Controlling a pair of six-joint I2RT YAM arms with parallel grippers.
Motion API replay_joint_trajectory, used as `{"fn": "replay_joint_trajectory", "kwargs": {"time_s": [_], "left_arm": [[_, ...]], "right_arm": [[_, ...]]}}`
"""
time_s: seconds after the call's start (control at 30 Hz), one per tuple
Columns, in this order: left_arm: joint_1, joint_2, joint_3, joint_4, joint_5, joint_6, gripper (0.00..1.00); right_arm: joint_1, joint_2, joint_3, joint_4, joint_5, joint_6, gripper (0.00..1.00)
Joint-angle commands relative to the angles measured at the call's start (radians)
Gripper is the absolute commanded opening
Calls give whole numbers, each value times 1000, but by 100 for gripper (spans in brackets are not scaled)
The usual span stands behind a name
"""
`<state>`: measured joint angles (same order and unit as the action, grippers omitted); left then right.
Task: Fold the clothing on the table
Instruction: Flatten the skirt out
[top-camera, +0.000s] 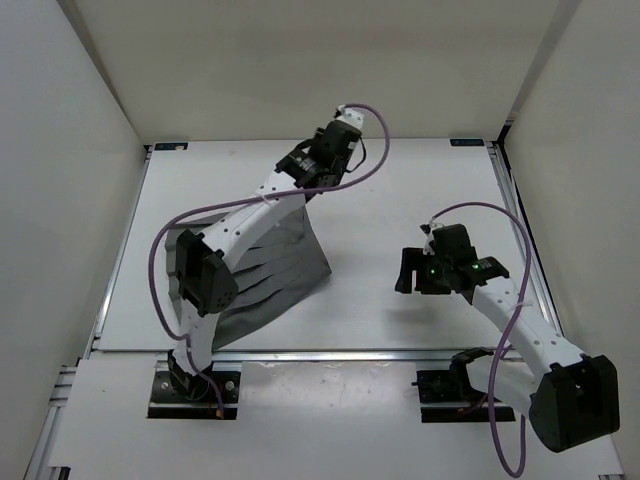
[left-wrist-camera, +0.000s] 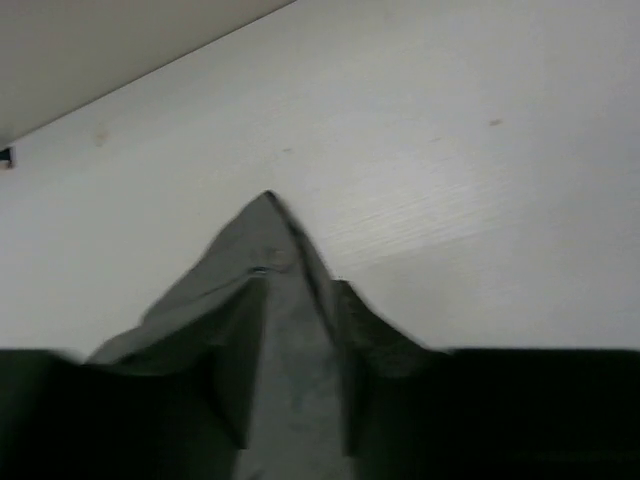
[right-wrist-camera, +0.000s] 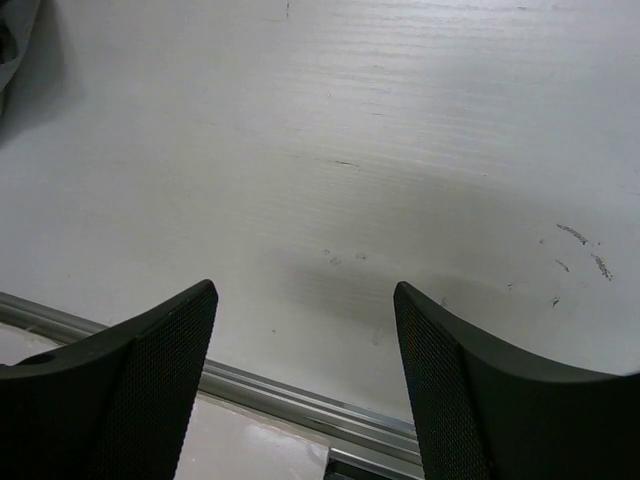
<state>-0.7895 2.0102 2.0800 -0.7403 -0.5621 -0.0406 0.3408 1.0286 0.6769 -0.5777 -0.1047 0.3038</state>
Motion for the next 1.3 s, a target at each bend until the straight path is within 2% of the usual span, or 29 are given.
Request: {"fn": "replay_joint_trajectory", "kwargs": {"time_s": [0.0, 0.03, 0.13, 0.2, 0.37, 0.47, 0.57, 0.77, 1.1, 1.27], "left_arm": [[48, 113, 21, -125, -7, -18, 61], [50, 133, 15, -125, 10, -22, 70], [64, 163, -12, -73, 36, -31, 80], [76, 215, 35, -96, 25, -41, 81], [64, 430, 293, -235, -139, -15, 81], [56, 440, 213, -188, -159, -1, 83], [53, 489, 247, -218, -217, 1, 82], [52, 476, 215, -199, -265, 8, 81], [108, 486, 166, -249, -272, 4, 71], [114, 478, 120, -222, -274, 21, 67]], "right_arm": [[23, -6, 15, 7, -21, 1, 77], [14, -4, 13, 9, -23, 6, 76], [20, 5, 12, 13, -35, 8, 77], [15, 4, 12, 13, -33, 6, 76], [1, 2, -5, 10, -46, -11, 77], [-11, -1, -25, 10, -55, -11, 77], [-20, -15, -39, 21, -67, -14, 77], [-34, -22, -69, 29, -89, -17, 77], [-39, -22, -93, 42, -101, -12, 77], [-36, -19, -94, 41, -96, -11, 77]]}}
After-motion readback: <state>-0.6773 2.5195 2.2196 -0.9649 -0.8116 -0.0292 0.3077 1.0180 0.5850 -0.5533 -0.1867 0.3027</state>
